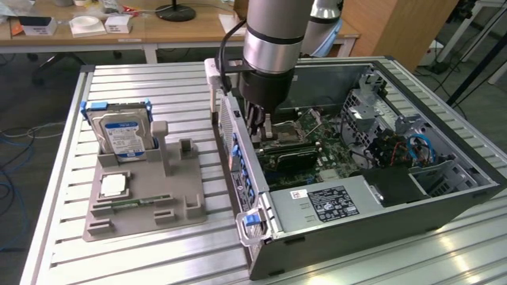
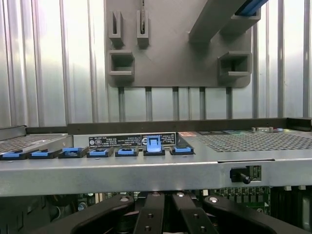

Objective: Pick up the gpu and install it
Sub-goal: 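Press down on the gpu until it lock into place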

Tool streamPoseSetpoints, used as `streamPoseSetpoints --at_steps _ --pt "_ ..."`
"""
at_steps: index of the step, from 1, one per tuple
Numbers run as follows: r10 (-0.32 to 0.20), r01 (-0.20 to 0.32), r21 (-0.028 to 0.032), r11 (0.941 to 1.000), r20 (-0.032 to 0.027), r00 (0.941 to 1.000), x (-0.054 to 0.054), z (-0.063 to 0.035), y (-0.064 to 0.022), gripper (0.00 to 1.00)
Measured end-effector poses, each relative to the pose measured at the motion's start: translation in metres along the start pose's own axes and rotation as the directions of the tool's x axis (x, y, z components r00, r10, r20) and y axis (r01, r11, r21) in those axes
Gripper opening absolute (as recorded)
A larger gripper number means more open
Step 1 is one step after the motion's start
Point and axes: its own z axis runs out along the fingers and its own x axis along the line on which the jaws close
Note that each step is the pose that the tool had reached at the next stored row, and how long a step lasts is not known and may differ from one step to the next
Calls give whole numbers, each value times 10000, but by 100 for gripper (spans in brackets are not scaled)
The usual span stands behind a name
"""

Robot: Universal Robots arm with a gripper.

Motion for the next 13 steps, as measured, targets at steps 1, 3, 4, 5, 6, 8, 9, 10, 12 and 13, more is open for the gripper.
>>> streamPoseSetpoints --at_steps 1,3,4,5,6,8,9,10,12,13 --pt "0 0 1 10000 1 10000 0 3 0 11" --pt "1 -1 -1 10000 39 10000 0 5 -1 11" --pt "1 -1 -5 10000 64 10000 -1 4 -6 11" --pt "6 -5 -20 10000 81 10000 -3 7 -20 11" --pt "6 -6 -22 10000 101 9999 -6 14 -41 11" --pt "2 -2 -63 10000 80 10000 -6 1 -90 11" --pt "3 -3 -84 10000 77 10000 -7 -6 -114 11" --pt "2 -1 -94 10000 88 10000 -9 -7 -143 11" --pt "4 -3 -120 9999 106 9999 -13 -11 -218 11" --pt "4 -3 -128 9999 122 9999 -15 -11 -262 11"
